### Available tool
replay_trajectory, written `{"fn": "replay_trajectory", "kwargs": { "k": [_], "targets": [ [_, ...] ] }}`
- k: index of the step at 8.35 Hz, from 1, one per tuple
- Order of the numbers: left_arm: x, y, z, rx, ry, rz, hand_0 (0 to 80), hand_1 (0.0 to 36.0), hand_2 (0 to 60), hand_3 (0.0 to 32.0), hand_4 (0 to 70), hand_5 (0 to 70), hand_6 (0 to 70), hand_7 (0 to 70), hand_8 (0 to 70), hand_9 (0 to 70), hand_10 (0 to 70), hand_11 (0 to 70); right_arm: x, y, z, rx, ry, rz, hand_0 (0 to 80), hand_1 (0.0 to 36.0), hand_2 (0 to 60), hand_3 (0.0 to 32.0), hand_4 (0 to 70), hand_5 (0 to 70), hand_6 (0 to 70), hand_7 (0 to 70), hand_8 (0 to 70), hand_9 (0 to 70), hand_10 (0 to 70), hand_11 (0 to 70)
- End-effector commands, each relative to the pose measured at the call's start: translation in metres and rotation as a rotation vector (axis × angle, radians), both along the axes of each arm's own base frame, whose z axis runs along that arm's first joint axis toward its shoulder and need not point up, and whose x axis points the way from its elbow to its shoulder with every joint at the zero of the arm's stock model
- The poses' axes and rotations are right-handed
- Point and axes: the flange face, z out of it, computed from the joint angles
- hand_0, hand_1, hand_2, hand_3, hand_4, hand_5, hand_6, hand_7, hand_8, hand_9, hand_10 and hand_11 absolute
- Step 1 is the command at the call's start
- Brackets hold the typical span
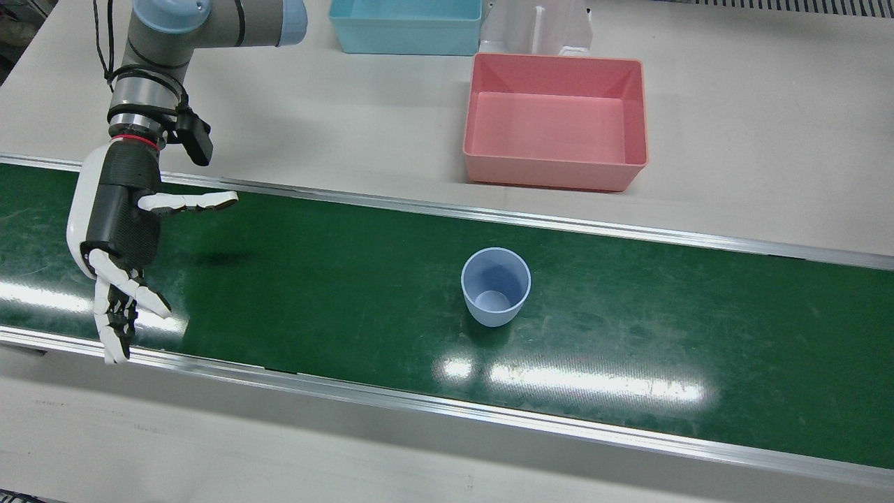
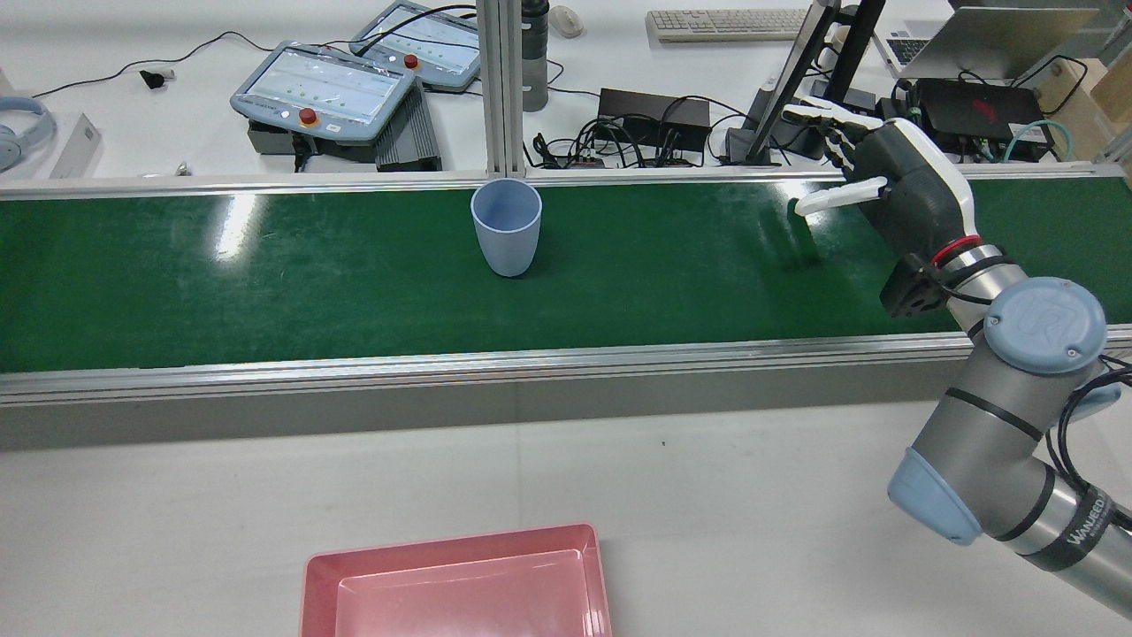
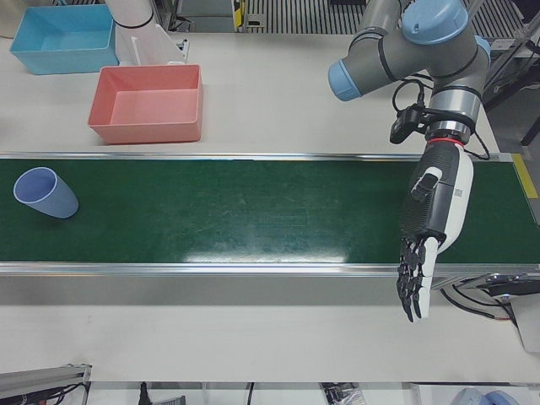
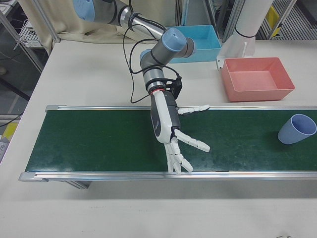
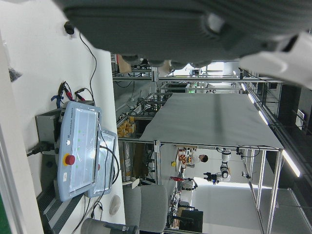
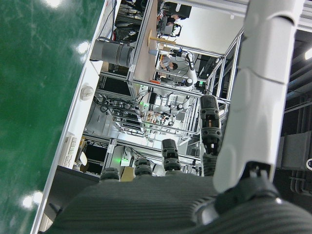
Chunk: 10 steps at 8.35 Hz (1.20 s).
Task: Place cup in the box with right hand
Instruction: 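Lower the right hand toward the belt ahead of the approaching cup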
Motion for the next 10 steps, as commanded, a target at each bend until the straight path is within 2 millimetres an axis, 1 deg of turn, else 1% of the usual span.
{"fn": "replay_trajectory", "kwargs": {
  "k": [1,2,3,4,5,6,7,8,9,10],
  "targets": [
    [-0.0003,0.0000,0.0000,0.000,0.000,0.000,0.0,0.0,0.0,0.0,0.0,0.0,0.0,0.0,0.0,0.0,0.0,0.0,-0.0003,0.0005,0.0008,-0.001,0.002,-0.001,62.3,14.2,0.0,0.0,19.9,6.2,6.1,19.0,2.5,7.5,0.7,3.1],
    [-0.0003,0.0000,0.0000,0.000,0.000,0.000,0.0,0.0,0.0,0.0,0.0,0.0,0.0,0.0,0.0,0.0,0.0,0.0,-0.0004,0.0008,0.0003,0.000,0.004,-0.004,62.4,14.0,0.0,0.0,20.1,6.2,6.1,19.0,2.5,7.5,0.7,3.1],
    [-0.0003,0.0000,0.0000,0.000,0.000,0.000,0.0,0.0,0.0,0.0,0.0,0.0,0.0,0.0,0.0,0.0,0.0,0.0,0.0010,0.0021,-0.0018,0.006,0.033,0.004,64.3,12.3,0.0,0.0,22.2,6.3,6.1,19.0,2.5,7.5,0.7,3.2],
    [-0.0003,0.0000,0.0000,0.000,0.000,0.000,0.0,0.0,0.0,0.0,0.0,0.0,0.0,0.0,0.0,0.0,0.0,0.0,0.0028,0.0028,-0.0065,0.026,0.097,0.018,64.1,12.5,0.0,0.0,21.7,6.4,6.1,18.9,2.6,7.6,0.8,3.4],
    [-0.0003,0.0000,0.0000,0.000,0.000,0.000,0.0,0.0,0.0,0.0,0.0,0.0,0.0,0.0,0.0,0.0,0.0,0.0,0.0032,0.0030,-0.0059,0.036,0.169,0.030,61.6,14.9,0.0,0.0,16.7,6.4,6.0,18.7,2.4,7.3,0.9,3.5],
    [-0.0003,0.0000,0.0000,0.000,0.000,0.000,0.0,0.0,0.0,0.0,0.0,0.0,0.0,0.0,0.0,0.0,0.0,0.0,0.0052,0.0042,-0.0020,0.036,0.203,0.036,62.6,12.1,0.0,0.0,18.3,6.4,5.9,18.0,2.5,7.4,1.1,3.8],
    [-0.0003,0.0000,0.0000,0.000,0.000,0.000,0.0,0.0,0.0,0.0,0.0,0.0,0.0,0.0,0.0,0.0,0.0,0.0,0.0061,0.0036,0.0009,0.035,0.206,0.041,62.6,12.7,0.0,0.0,15.8,6.6,5.8,16.7,3.2,8.1,1.8,4.8],
    [-0.0003,0.0002,0.0001,-0.001,0.000,0.000,0.0,0.0,0.0,0.0,0.0,0.0,0.0,0.0,0.0,0.0,0.0,0.0,0.0066,0.0020,-0.0009,0.039,0.195,0.065,61.7,13.9,0.0,0.0,12.6,6.9,5.7,15.3,3.8,8.7,2.6,6.1],
    [-0.0003,0.0002,0.0001,-0.001,0.000,0.000,0.0,0.0,0.0,0.0,0.0,0.0,0.0,0.0,0.0,0.0,0.0,0.0,0.0051,-0.0012,-0.0018,0.063,0.163,0.078,60.3,12.6,0.0,0.0,11.7,6.7,5.8,15.2,4.6,9.9,3.4,7.1],
    [-0.0003,0.0002,-0.0006,0.000,0.000,0.000,0.0,0.0,0.0,0.0,0.0,0.0,0.0,0.0,0.0,0.0,0.0,0.0,0.0021,-0.0057,-0.0066,0.095,0.117,0.087,60.4,11.2,0.0,0.0,12.6,6.7,5.9,15.3,5.4,11.0,4.1,8.1]
  ]
}}
